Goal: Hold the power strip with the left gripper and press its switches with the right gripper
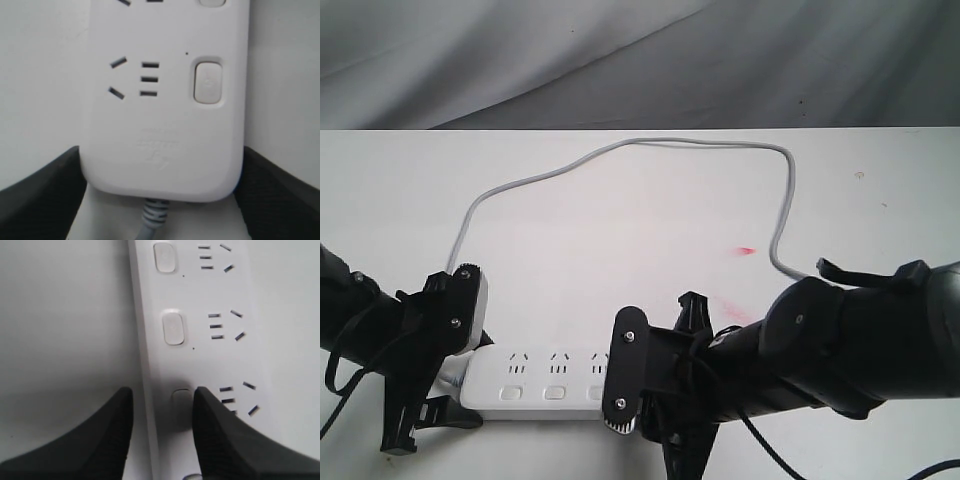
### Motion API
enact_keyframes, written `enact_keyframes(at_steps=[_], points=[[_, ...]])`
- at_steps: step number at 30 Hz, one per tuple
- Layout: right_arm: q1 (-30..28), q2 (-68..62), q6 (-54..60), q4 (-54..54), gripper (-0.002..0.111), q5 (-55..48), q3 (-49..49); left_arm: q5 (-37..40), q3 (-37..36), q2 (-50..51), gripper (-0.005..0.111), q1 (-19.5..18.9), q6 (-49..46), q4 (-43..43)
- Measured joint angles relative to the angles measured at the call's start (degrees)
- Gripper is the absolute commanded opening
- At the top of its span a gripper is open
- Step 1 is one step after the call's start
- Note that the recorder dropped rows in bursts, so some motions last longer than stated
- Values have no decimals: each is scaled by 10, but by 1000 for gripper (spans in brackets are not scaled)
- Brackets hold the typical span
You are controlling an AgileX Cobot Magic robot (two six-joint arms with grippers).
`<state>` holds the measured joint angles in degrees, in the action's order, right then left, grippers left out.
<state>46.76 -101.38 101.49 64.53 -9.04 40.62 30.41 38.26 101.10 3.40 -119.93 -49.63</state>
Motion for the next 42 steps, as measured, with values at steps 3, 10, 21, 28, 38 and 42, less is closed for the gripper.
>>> enact_keyframes(at_steps=[3,10,21,28,38,42], points=[[0,8,-1,-1,36,-6,-3,0,0,0,55,0,0,0],[0,15,-3,-3,36,-14,-8,0,0,0,55,0,0,0],[0,12,-4,-10,36,-11,7,0,0,0,55,0,0,0],[0,11,-8,-16,36,-24,11,0,0,0,55,0,0,0],[1,-20,-11,-9,36,-28,26,0,0,0,55,0,0,0],[1,-25,-11,-4,36,-26,27,0,0,0,55,0,0,0]])
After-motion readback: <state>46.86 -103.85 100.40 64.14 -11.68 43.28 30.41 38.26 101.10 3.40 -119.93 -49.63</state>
